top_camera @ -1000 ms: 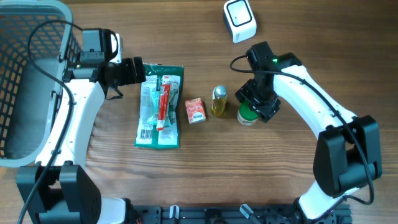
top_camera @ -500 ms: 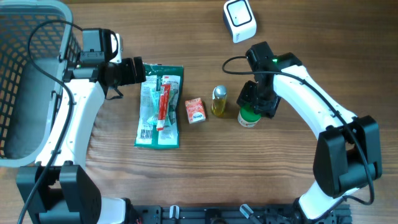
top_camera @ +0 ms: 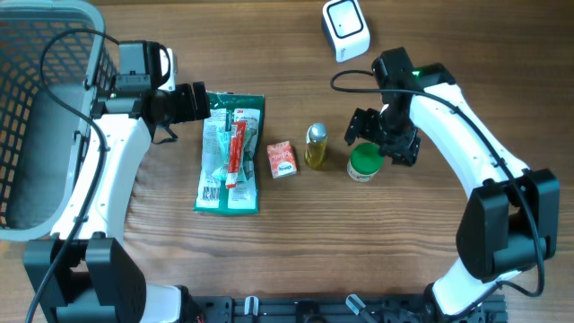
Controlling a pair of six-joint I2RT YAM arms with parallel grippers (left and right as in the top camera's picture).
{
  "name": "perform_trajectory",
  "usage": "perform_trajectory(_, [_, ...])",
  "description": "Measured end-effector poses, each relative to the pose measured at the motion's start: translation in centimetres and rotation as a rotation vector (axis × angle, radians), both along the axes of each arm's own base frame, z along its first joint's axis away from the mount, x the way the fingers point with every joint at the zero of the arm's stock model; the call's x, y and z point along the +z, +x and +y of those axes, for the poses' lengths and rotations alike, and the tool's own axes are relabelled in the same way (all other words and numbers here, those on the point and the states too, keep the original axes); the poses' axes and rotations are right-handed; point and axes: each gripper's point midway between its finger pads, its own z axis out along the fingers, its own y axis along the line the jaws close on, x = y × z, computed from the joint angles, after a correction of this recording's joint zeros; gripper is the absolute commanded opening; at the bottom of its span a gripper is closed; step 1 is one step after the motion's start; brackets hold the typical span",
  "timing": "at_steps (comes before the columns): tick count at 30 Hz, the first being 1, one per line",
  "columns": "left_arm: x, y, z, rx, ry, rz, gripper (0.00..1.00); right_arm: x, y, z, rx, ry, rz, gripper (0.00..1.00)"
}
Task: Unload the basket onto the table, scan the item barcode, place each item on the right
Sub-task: 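Lower the right gripper and grasp the green-lidded jar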
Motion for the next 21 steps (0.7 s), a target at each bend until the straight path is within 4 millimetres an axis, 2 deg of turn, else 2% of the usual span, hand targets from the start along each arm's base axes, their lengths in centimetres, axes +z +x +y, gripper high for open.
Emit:
perform_trajectory(4, [0.0, 0.0, 0.0, 0.000, 0.000, 0.000, 1.00, -0.3, -0.3, 0.4, -0.089, 0.017, 0.026, 0.97])
perform_trajectory(8, [0.0, 0.0, 0.0, 0.000, 0.000, 0.000, 1.00, -1.3, -0.6, 1.7, -0.147, 0.017, 0.028, 0.95])
perform_trajectory(11, [0.0, 0.0, 0.0, 0.000, 0.000, 0.000, 1.00, -1.9, -1.5, 2.2, -0.175, -0.018, 0.042, 0.83])
perform_trajectory(13, [0.0, 0.0, 0.0, 0.000, 0.000, 0.000, 1.00, -2.0, -1.4, 2.1, -0.194, -0.043, 0.034, 0.83])
perform_trajectory(17, [0.0, 0.0, 0.0, 0.000, 0.000, 0.000, 1.00, -2.1, -1.1, 1.5, -0.218, -0.074, 0.018, 0.70])
perform_trajectory(21, [0.0, 0.0, 0.0, 0.000, 0.000, 0.000, 1.00, -2.1, -1.0, 1.1, -0.221, -0.099, 0.007, 0.63])
